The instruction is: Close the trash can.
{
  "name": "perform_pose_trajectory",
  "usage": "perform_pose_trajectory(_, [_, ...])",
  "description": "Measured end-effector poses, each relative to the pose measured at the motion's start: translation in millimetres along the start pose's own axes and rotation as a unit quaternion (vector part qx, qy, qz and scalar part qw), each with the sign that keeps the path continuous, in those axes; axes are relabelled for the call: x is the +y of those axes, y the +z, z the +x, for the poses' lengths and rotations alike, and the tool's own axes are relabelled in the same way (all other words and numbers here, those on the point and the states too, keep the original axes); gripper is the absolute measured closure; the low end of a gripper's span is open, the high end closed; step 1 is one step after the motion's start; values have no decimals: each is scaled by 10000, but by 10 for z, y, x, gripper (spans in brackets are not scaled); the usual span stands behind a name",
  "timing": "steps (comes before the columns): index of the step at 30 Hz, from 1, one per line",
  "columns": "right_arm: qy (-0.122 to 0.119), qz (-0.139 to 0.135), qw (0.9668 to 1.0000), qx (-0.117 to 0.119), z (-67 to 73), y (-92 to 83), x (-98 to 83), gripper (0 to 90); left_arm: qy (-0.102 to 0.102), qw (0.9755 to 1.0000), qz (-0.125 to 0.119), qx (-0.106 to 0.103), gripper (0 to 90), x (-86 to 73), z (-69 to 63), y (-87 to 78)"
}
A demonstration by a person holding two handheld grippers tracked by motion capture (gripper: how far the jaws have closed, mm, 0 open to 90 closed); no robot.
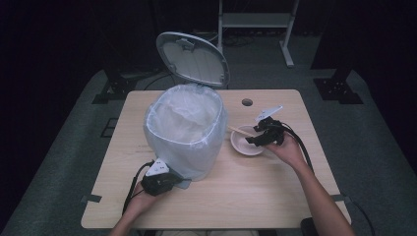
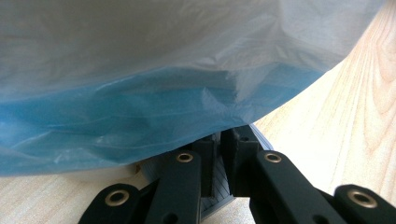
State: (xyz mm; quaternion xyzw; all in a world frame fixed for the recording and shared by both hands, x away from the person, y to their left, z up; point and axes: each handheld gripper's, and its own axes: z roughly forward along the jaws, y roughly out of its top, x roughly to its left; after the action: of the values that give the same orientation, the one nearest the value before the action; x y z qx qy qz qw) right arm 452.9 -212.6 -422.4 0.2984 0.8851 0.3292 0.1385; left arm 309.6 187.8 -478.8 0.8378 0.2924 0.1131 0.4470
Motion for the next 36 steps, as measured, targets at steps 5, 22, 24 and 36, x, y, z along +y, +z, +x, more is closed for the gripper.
perform_pose_trajectory(5, [10, 104, 9999, -23, -21, 21, -17, 440, -3, 10000, 1, -7, 844, 0, 1, 0])
perform_pose_trajectory(22, [-136, 437, 9989, 43, -35, 69, -57, 724, -2, 10000, 5, -15, 843, 0, 3, -1])
perform_pose_trajectory(24, [-107, 437, 9989, 87, -43, 67, -62, 755, -8, 10000, 2, -18, 843, -1, 3, -1])
perform_pose_trajectory(36, [-72, 453, 9985, 292, -41, -5, -71, 790, -4, 10000, -1, -32, 843, -1, 8, -1])
